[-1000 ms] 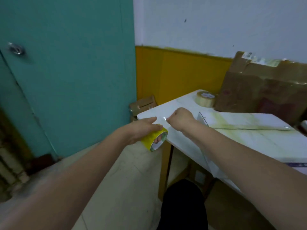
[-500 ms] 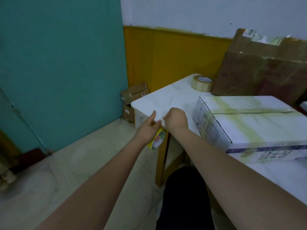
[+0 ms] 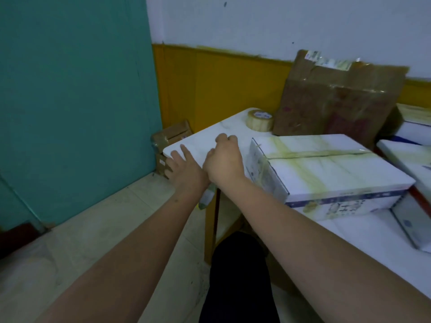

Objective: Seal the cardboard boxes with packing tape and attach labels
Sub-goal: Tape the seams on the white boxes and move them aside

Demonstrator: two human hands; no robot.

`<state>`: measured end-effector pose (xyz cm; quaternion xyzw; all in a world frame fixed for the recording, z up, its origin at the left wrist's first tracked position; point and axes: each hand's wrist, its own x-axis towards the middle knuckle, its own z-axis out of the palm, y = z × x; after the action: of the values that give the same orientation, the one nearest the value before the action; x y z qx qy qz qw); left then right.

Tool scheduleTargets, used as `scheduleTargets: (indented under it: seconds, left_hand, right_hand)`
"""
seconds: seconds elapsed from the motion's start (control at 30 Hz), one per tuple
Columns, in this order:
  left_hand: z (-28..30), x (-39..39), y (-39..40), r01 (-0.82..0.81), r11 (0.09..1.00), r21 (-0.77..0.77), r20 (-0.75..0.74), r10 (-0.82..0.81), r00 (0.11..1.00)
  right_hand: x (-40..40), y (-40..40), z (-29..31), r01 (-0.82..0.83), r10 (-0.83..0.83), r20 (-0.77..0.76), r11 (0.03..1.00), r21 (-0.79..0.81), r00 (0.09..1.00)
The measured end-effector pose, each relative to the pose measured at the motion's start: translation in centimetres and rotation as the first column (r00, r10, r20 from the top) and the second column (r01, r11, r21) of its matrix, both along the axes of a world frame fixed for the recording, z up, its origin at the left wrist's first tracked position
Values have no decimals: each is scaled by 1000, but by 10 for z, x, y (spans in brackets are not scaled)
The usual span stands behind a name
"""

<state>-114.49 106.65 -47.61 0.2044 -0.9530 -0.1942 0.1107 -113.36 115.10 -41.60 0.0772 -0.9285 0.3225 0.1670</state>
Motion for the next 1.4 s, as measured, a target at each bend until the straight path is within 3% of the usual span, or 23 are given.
scheduleTargets:
  seconds: [0.1, 0.17, 0.27, 0.33, 0.47, 0.57, 0.8, 0.9, 1.0, 1.07, 1.13, 1.27, 1.4]
  left_hand:
    - [22, 2, 27, 157, 973, 170, -387, -81, 919]
    - [47, 1, 60, 274, 906, 324, -438, -113, 892]
    - [80, -10, 115, 334, 741, 582, -280, -203, 938]
    - [84, -18, 142, 296, 690, 660, -164, -252, 954]
    - [68, -29, 159, 285, 721, 632, -141, -255, 957]
    - [64, -36, 157, 239, 757, 609, -93, -231, 969]
    - [63, -56, 134, 307, 636, 708, -131, -309, 942]
    - [70, -52, 134, 304, 541, 784, -169, -285, 943]
    - [74, -40, 136, 177, 493, 852, -79, -213, 974]
    - [78, -22, 135, 106, 362, 926, -28, -213, 977]
    - [77, -17, 128, 116, 304, 946, -34, -262, 964]
    - [88, -21, 111, 245, 270, 931, -158, -307, 938]
    - [93, -31, 93, 373, 313, 873, -263, -342, 902]
  right_hand:
    - [-2, 48, 45, -16, 9, -133, 998, -57, 991]
    - [-10, 99, 64, 55, -53, -173, 998, 5, 984]
    - [-26, 188, 74, 183, -170, -120, 977, 113, 978]
    - [-30, 241, 70, 251, -262, 16, 938, 241, 965]
    - [-33, 306, 50, 289, -405, 229, 864, 412, 885]
    - [-35, 321, 36, 254, -411, 240, 831, 495, 879]
    - [-43, 318, 37, 338, -493, 274, 822, 458, 826]
    - [-43, 315, 38, 321, -473, 363, 856, 406, 803]
    - [-35, 313, 40, 294, -433, 394, 883, 365, 811]
    - [-29, 311, 42, 274, -399, 402, 902, 333, 824]
    - [-25, 310, 41, 292, -376, 397, 921, 258, 837]
    - [-18, 311, 38, 418, -341, 364, 895, -157, 867]
    - [3, 311, 26, 237, -105, 255, 787, -570, 961]
